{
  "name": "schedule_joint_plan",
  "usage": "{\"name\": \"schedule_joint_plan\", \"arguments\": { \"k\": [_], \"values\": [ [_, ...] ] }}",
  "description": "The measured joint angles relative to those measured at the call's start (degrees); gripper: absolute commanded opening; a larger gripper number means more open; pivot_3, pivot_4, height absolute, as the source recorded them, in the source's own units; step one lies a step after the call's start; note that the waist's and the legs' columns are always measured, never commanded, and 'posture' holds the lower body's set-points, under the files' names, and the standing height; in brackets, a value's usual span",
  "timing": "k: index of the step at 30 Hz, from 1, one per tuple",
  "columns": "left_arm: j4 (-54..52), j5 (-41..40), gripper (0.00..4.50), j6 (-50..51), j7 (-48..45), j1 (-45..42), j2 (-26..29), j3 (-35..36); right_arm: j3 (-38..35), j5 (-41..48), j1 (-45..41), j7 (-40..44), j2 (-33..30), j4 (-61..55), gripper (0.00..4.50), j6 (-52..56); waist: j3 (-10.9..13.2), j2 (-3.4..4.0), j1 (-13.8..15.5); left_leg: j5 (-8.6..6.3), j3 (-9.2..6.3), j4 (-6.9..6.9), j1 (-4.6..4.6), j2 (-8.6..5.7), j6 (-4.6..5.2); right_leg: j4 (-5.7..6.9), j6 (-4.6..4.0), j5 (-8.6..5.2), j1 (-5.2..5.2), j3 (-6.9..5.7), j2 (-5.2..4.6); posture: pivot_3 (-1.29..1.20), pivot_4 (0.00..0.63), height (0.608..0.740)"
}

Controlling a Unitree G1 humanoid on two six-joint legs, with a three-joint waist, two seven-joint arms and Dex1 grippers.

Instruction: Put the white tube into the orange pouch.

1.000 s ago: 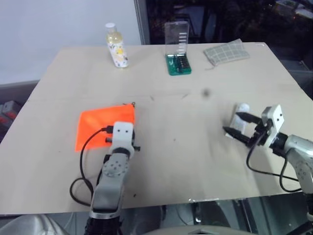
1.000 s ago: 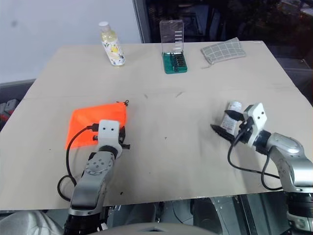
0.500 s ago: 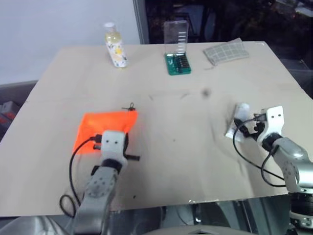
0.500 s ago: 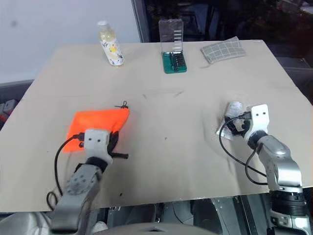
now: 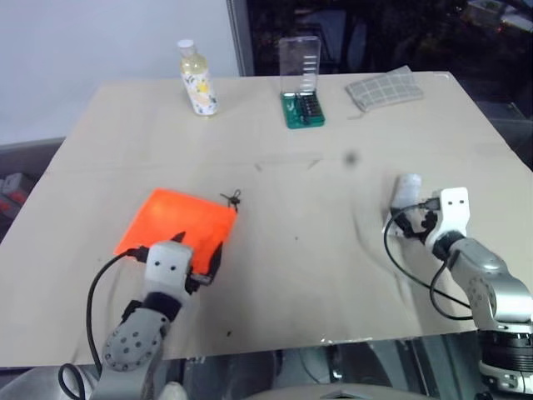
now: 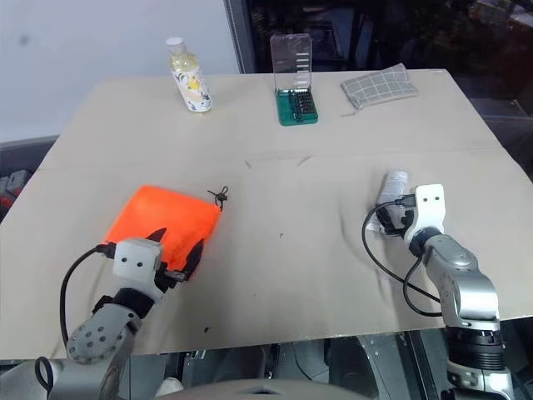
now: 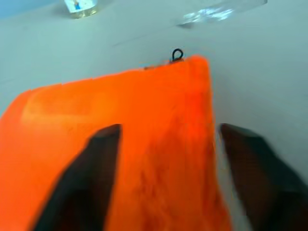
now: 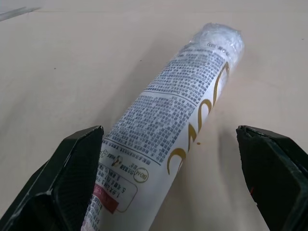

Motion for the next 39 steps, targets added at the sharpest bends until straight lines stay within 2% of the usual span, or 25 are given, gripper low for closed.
{"name": "schedule_joint_plan", "arguments": {
  "k": [5,10,17,20,24,28,34,37,39],
  "values": [
    [0.4,1.6,4.37,1.3,0.7,-1.0,0.0,-1.0,0.8,-0.3,-0.1,0.0,0.6,0.2,4.50,0.5,0.0,0.00,-0.2,0.00,-0.01,0.00,0.00,-0.01,0.00,0.00,0.00,0.00,0.01,-0.01,-0.01,0.00,0.150,0.740],
    [1.2,5.0,4.37,2.0,-0.8,-1.2,3.0,-5.4,1.0,-0.3,-0.1,0.1,0.7,0.5,4.50,0.2,0.0,0.00,-0.4,0.00,0.00,0.00,0.00,-0.02,0.00,0.00,0.00,0.00,0.01,-0.01,0.00,0.00,0.150,0.740],
    [2.3,8.2,4.37,4.1,1.2,-2.4,2.4,-6.7,1.1,-0.5,-0.1,0.2,0.6,0.6,4.50,0.2,0.0,-0.01,-0.4,0.00,-0.06,0.00,0.00,-0.01,0.00,0.00,0.00,0.00,0.02,-0.04,-0.01,0.00,0.150,0.740],
    [2.3,9.5,4.37,4.5,3.9,-2.5,0.6,-6.5,3.8,-2.8,0.1,1.6,-2.4,0.5,4.50,-1.0,0.0,-0.05,-0.4,0.00,-0.06,0.00,0.00,-0.02,0.00,-0.01,0.00,0.00,0.02,-0.05,-0.02,0.00,0.150,0.740],
    [2.3,10.1,4.37,4.6,4.9,-2.3,-0.2,-6.4,5.2,-4.3,0.1,2.5,-3.3,0.6,4.50,-1.7,-0.1,-0.19,-0.4,0.00,-0.13,0.00,-0.01,0.00,0.00,-0.01,0.00,0.00,0.03,-0.12,-0.02,0.00,0.150,0.740],
    [2.3,10.1,4.37,4.5,5.7,-1.8,-1.2,-6.3,4.0,-2.1,-1.8,1.1,0.9,0.7,4.50,2.7,-0.2,-0.21,-0.7,0.00,-0.13,0.00,0.02,0.02,0.00,0.00,0.00,0.00,0.04,-0.11,-0.02,0.00,0.150,0.740],
    [2.5,10.1,4.37,4.4,5.8,-2.0,-1.9,-6.2,2.2,-0.2,-4.3,-0.9,3.3,0.6,4.50,8.3,-0.2,-0.21,-0.9,0.00,-0.14,0.01,0.04,0.00,0.00,0.02,0.00,0.00,0.04,-0.10,-0.02,0.00,0.150,0.740],
    [2.6,10.0,4.42,4.2,5.7,-2.0,-2.0,-6.2,0.0,0.7,-4.6,-2.0,4.8,0.5,3.79,9.5,-0.2,-0.24,-0.9,0.00,-0.15,0.01,0.03,0.01,0.00,0.02,0.00,0.00,0.05,-0.11,-0.02,0.00,0.150,0.740],
    [2.8,10.0,4.42,3.8,5.7,-1.9,-2.1,-6.2,-2.8,2.4,-5.0,-3.3,6.2,0.6,2.77,10.9,-0.2,-0.24,-0.8,0.00,-0.15,0.01,0.02,0.00,0.00,0.02,0.00,0.00,0.05,-0.11,-0.03,0.00,0.150,0.740]
  ]
}}
